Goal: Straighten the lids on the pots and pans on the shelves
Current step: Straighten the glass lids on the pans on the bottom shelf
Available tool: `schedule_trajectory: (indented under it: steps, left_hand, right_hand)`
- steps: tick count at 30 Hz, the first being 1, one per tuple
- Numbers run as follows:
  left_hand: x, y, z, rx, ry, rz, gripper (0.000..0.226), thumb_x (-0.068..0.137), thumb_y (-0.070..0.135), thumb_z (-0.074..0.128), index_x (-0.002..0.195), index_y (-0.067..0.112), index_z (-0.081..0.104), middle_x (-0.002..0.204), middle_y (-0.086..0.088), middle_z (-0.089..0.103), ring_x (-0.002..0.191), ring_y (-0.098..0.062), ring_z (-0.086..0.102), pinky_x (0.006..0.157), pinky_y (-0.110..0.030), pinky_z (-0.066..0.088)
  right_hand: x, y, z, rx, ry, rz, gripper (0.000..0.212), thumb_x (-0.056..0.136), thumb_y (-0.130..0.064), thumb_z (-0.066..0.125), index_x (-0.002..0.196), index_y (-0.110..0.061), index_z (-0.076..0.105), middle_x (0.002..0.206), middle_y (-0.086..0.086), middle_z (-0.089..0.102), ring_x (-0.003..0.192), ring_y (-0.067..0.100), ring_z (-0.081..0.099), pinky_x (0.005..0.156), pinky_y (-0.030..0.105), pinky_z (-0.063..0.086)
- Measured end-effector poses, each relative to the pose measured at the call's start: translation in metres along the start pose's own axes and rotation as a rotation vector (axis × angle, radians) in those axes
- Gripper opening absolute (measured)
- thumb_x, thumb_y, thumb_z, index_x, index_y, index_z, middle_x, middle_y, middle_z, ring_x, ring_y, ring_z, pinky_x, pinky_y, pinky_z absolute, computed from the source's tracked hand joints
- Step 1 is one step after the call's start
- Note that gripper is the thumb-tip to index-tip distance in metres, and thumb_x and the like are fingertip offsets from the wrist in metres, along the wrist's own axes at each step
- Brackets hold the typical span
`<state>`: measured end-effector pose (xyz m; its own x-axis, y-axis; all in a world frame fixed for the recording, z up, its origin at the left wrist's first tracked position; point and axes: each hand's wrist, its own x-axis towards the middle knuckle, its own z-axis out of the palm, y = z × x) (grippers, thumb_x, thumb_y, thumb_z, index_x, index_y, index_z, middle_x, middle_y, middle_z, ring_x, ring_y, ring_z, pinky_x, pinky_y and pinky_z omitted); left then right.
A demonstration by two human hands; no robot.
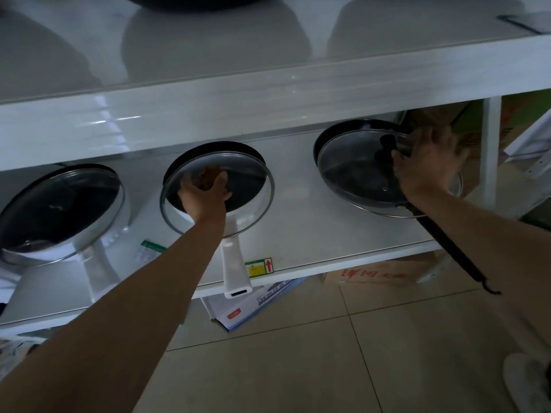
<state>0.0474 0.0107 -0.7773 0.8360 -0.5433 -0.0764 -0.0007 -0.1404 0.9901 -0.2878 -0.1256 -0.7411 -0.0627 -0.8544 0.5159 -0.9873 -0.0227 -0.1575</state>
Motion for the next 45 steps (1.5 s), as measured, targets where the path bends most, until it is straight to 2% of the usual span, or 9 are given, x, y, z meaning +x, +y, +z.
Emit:
schedule_trajectory:
  steps: [3, 7, 9, 15, 22, 28, 36, 40, 45]
  left_hand:
    - [0.007, 0.0, 0.001, -0.085, -0.037, -0.052, 0.038, 0.083, 0.023, 0.075, 0.118, 0.012, 0.065, 0.114, -0.008, 0.069, 0.089, -0.017, 0.073, 0.066, -0.022, 0.061]
    - [0.014, 0.0, 0.002, -0.2, -0.044, -0.136, 0.026, 0.086, 0.021, 0.072, 0.108, 0.007, 0.069, 0.106, -0.011, 0.073, 0.082, -0.018, 0.075, 0.073, -0.03, 0.062]
    - [0.014, 0.002, 0.001, -0.278, -0.063, -0.158, 0.027, 0.087, 0.016, 0.07, 0.111, 0.003, 0.067, 0.101, -0.01, 0.073, 0.08, -0.017, 0.076, 0.079, -0.035, 0.062]
    - [0.009, 0.007, 0.005, -0.374, -0.165, -0.082, 0.038, 0.092, 0.005, 0.06, 0.128, -0.007, 0.052, 0.092, -0.004, 0.066, 0.082, -0.014, 0.068, 0.079, -0.027, 0.06]
    - [0.017, 0.003, 0.008, -0.403, -0.187, -0.077, 0.037, 0.094, 0.006, 0.057, 0.128, -0.006, 0.052, 0.097, -0.006, 0.066, 0.085, -0.014, 0.069, 0.079, -0.025, 0.059]
    - [0.033, 0.004, 0.013, -0.382, -0.201, -0.059, 0.034, 0.095, 0.005, 0.054, 0.128, -0.006, 0.053, 0.094, -0.004, 0.067, 0.071, -0.005, 0.072, 0.075, -0.021, 0.057]
    - [0.047, 0.009, 0.024, -0.368, -0.188, -0.04, 0.032, 0.095, 0.003, 0.054, 0.125, -0.008, 0.054, 0.09, -0.003, 0.068, 0.067, -0.004, 0.072, 0.072, -0.021, 0.058]
    - [0.052, 0.013, 0.032, -0.392, -0.043, -0.164, 0.028, 0.092, 0.008, 0.062, 0.119, 0.003, 0.064, 0.095, -0.007, 0.074, 0.068, -0.014, 0.075, 0.073, -0.028, 0.061]
    - [0.055, 0.018, 0.036, -0.396, 0.018, -0.197, 0.021, 0.091, 0.004, 0.062, 0.111, -0.002, 0.068, 0.099, -0.015, 0.075, 0.074, -0.025, 0.076, 0.075, -0.035, 0.062]
  right_hand:
    - [0.007, 0.01, 0.009, -0.11, -0.172, 0.001, 0.06, 0.088, -0.05, 0.056, 0.121, 0.0, 0.053, 0.124, 0.027, 0.051, 0.114, 0.042, 0.05, 0.097, 0.053, 0.036]
    - [0.01, 0.014, 0.018, -0.035, -0.303, 0.056, 0.066, 0.091, -0.051, 0.05, 0.124, 0.005, 0.051, 0.124, 0.031, 0.054, 0.109, 0.046, 0.056, 0.089, 0.051, 0.047]
    - [0.011, 0.014, 0.018, -0.029, -0.301, 0.072, 0.064, 0.091, -0.049, 0.052, 0.121, 0.008, 0.053, 0.122, 0.032, 0.055, 0.107, 0.046, 0.057, 0.086, 0.049, 0.048]
    - [0.011, 0.008, 0.016, -0.009, -0.281, 0.1, 0.052, 0.097, -0.039, 0.049, 0.115, 0.009, 0.056, 0.12, 0.03, 0.058, 0.111, 0.045, 0.057, 0.087, 0.045, 0.048]
    - [0.011, 0.001, 0.027, -0.05, -0.271, 0.118, 0.056, 0.102, -0.037, 0.039, 0.131, 0.011, 0.043, 0.131, 0.029, 0.05, 0.12, 0.04, 0.049, 0.093, 0.045, 0.044]
    - [0.021, -0.004, 0.043, -0.054, -0.221, 0.12, 0.054, 0.1, -0.037, 0.042, 0.128, 0.008, 0.047, 0.128, 0.027, 0.053, 0.118, 0.039, 0.05, 0.088, 0.044, 0.045]
    - [0.037, -0.011, 0.06, -0.012, -0.195, 0.208, 0.054, 0.099, -0.039, 0.045, 0.13, 0.006, 0.045, 0.129, 0.026, 0.05, 0.116, 0.04, 0.052, 0.089, 0.046, 0.045]
    - [0.039, -0.015, 0.065, -0.02, -0.172, 0.207, 0.055, 0.098, -0.038, 0.047, 0.13, 0.007, 0.043, 0.128, 0.028, 0.05, 0.114, 0.042, 0.052, 0.089, 0.047, 0.044]
    - [0.039, -0.015, 0.069, 0.001, -0.158, 0.213, 0.053, 0.098, -0.036, 0.047, 0.13, 0.007, 0.043, 0.127, 0.029, 0.051, 0.113, 0.042, 0.052, 0.089, 0.047, 0.044]
